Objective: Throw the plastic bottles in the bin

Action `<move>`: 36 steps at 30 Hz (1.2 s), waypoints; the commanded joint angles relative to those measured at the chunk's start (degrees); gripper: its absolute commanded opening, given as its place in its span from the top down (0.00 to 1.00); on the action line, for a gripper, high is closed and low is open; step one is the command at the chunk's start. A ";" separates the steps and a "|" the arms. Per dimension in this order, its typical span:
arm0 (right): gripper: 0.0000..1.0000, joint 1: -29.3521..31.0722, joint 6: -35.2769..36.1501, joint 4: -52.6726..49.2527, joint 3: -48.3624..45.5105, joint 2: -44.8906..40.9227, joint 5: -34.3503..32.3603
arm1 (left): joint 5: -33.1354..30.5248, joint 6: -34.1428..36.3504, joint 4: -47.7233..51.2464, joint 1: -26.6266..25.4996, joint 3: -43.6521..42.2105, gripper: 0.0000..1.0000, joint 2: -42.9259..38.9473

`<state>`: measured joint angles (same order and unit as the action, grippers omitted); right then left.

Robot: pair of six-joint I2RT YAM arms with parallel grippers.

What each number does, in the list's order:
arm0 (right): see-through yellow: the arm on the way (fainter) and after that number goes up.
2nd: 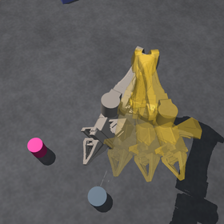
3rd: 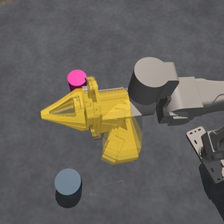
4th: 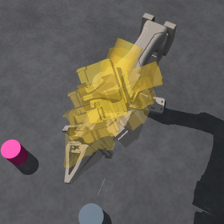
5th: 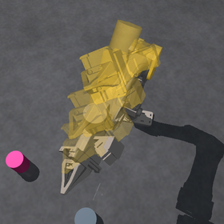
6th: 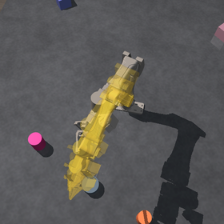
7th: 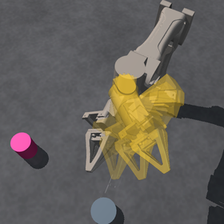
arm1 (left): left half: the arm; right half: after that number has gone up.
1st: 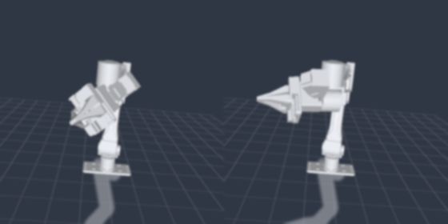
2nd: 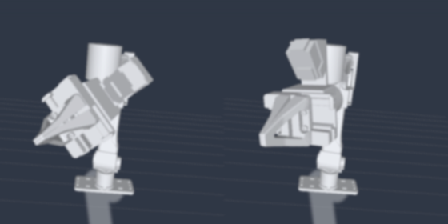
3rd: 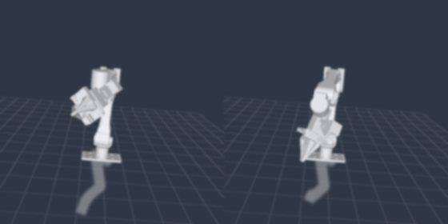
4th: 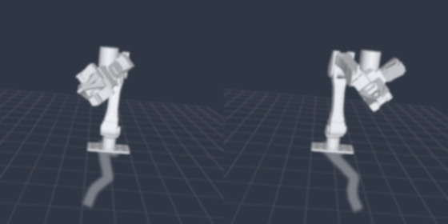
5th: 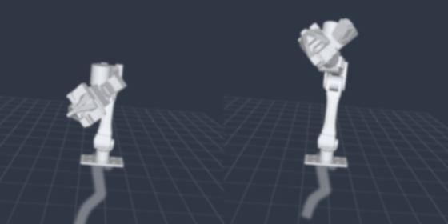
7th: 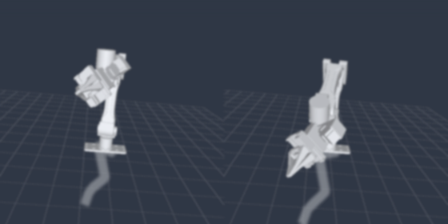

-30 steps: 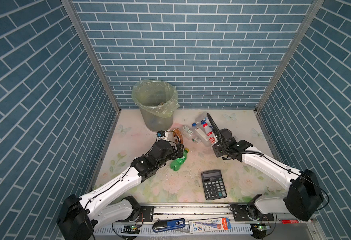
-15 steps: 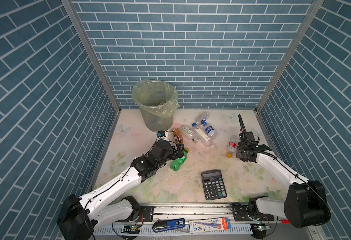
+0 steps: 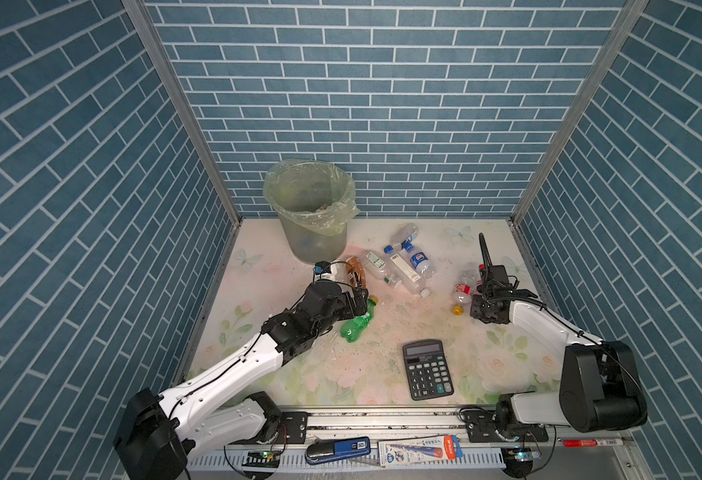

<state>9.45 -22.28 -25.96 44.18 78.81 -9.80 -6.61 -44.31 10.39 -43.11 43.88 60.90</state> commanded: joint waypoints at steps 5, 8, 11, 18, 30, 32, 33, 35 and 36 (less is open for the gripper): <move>0.66 -0.14 -2.11 2.54 0.30 2.34 4.79 | -0.84 0.52 -0.59 0.02 0.70 0.01 0.99; 0.66 -0.05 -2.33 3.16 0.38 2.76 5.81 | -1.00 0.42 -0.56 0.02 0.55 0.01 0.80; 0.66 -0.05 -2.63 3.58 0.36 2.84 6.84 | -1.05 0.41 -0.51 0.05 0.33 0.01 0.56; 0.66 0.10 -2.77 4.22 0.58 3.79 7.80 | -1.20 0.30 -0.55 0.05 0.23 0.01 0.62; 0.66 0.13 -2.50 4.05 1.02 4.29 7.64 | -1.77 0.48 -0.02 0.07 -0.01 0.01 0.03; 0.66 0.11 -2.46 3.99 1.05 4.25 7.56 | -1.74 0.48 -0.02 0.05 0.05 0.01 0.08; 0.66 0.12 -2.42 3.98 1.02 4.25 7.45 | -1.81 0.47 -0.02 0.05 -0.02 0.01 0.07; 0.66 0.11 -2.41 3.87 1.00 4.08 7.34 | -1.75 0.54 0.09 0.05 0.13 0.01 0.05; 0.66 0.11 -2.41 3.86 0.95 4.00 7.37 | -1.78 0.46 0.07 0.03 0.15 0.01 0.05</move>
<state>9.47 -23.68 -21.71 44.27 82.30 -2.35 -7.70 -44.31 10.41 -43.11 43.88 61.67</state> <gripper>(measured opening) 0.339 0.994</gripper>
